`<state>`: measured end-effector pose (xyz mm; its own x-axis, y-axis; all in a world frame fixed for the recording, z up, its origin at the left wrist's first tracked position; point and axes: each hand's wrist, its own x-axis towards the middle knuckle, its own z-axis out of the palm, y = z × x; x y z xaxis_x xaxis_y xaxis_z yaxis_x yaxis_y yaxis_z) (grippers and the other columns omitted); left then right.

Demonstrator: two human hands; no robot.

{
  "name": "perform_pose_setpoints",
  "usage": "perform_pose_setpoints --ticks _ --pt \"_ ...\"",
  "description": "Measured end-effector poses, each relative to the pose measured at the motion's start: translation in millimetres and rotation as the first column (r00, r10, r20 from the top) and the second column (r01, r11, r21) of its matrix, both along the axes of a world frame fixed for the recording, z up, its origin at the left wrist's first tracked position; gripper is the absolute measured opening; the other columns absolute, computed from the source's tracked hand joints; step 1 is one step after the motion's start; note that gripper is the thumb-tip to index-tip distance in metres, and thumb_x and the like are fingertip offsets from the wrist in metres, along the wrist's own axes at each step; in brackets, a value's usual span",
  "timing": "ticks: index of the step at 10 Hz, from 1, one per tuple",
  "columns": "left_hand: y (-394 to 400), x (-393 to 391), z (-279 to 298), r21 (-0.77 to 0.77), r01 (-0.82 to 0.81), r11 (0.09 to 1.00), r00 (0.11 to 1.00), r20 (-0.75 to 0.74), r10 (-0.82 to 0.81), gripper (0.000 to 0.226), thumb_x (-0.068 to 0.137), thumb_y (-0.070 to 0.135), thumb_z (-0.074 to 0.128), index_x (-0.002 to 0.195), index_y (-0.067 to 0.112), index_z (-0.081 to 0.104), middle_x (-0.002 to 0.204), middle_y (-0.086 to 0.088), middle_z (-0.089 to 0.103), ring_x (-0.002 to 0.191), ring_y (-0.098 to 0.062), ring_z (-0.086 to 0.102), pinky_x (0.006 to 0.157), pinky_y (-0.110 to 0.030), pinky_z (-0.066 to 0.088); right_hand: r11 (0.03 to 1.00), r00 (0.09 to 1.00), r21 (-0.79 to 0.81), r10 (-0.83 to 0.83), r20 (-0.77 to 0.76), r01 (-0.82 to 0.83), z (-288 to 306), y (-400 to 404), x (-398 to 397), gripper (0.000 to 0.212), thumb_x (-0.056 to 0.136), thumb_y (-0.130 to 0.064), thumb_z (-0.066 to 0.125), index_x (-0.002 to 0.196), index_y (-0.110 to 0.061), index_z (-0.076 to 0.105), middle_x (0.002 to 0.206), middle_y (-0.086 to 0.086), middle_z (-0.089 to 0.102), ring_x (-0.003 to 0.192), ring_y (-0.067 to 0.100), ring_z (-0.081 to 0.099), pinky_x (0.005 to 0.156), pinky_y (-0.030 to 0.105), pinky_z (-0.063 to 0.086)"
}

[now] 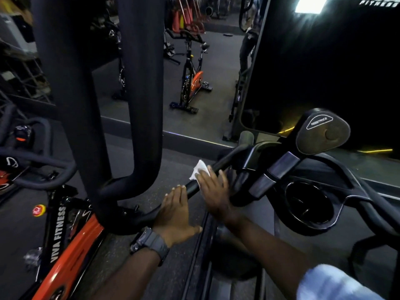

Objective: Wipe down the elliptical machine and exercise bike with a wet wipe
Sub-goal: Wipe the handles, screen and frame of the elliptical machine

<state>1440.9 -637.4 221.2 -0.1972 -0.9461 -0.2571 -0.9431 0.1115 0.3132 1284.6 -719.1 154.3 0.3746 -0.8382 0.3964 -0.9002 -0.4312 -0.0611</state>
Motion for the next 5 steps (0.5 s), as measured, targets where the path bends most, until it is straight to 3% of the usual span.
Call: perform_pose_setpoints --ticks 1,2,3,4,5 --pt "-4.1 0.8 -1.3 -0.003 0.016 1.0 1.0 0.0 -0.016 0.126 0.085 0.066 0.066 0.158 0.004 -0.015 0.17 -0.011 -0.013 0.158 -0.028 -0.007 0.128 -0.04 -0.001 0.976 0.917 0.105 -0.214 0.335 0.189 18.2 -26.5 -30.6 0.061 0.102 -0.049 0.03 0.132 -0.001 0.052 0.138 0.02 0.052 0.137 0.009 0.04 0.116 0.042 0.026" --pt "-5.4 3.5 -6.8 -0.023 0.016 1.0 1.0 -0.02 -0.016 0.126 0.084 0.067 0.067 0.159 0.005 -0.014 0.17 -0.011 -0.009 0.158 -0.028 -0.004 0.128 -0.04 0.0 0.986 0.849 0.093 -0.168 0.501 0.141 37.4 -36.4 -42.4 0.106 0.091 -0.074 -0.003 0.142 0.013 0.029 0.144 0.041 0.032 0.143 0.039 0.017 0.123 0.036 0.005" --pt "-5.3 3.8 -8.5 -0.027 0.012 1.0 0.999 -0.032 -0.013 0.127 0.084 0.067 0.068 0.159 0.007 -0.015 0.17 -0.009 -0.01 0.158 -0.027 -0.005 0.129 -0.04 -0.001 0.995 0.969 -0.04 -0.074 0.235 0.086 29.9 -23.3 -27.7 0.051 0.108 -0.027 0.004 0.127 0.002 0.041 0.129 0.032 0.054 0.131 0.05 0.039 0.116 0.05 0.018" --pt "-5.7 5.2 -8.5 -0.015 0.016 1.0 0.999 -0.046 -0.017 0.127 0.084 0.066 0.067 0.159 0.008 -0.017 0.17 -0.009 -0.015 0.158 -0.027 -0.009 0.128 -0.039 -0.002 0.996 0.99 0.077 0.044 0.131 -0.055 7.2 -21.7 -26.2 0.033 0.104 -0.016 0.029 0.13 -0.012 0.048 0.142 0.008 0.055 0.145 0.027 0.026 0.115 0.047 0.012" --pt "-5.7 8.4 -9.8 -0.024 0.038 0.999 0.998 -0.041 -0.039 0.127 0.085 0.065 0.068 0.159 0.007 -0.018 0.17 -0.009 -0.015 0.158 -0.027 -0.008 0.128 -0.038 -0.003 0.994 0.984 -0.105 0.011 0.178 0.008 51.1 -17.6 -33.9 0.051 0.108 -0.034 0.009 0.146 -0.01 0.034 0.165 -0.002 0.0 0.152 0.015 -0.002 0.122 0.037 0.0"
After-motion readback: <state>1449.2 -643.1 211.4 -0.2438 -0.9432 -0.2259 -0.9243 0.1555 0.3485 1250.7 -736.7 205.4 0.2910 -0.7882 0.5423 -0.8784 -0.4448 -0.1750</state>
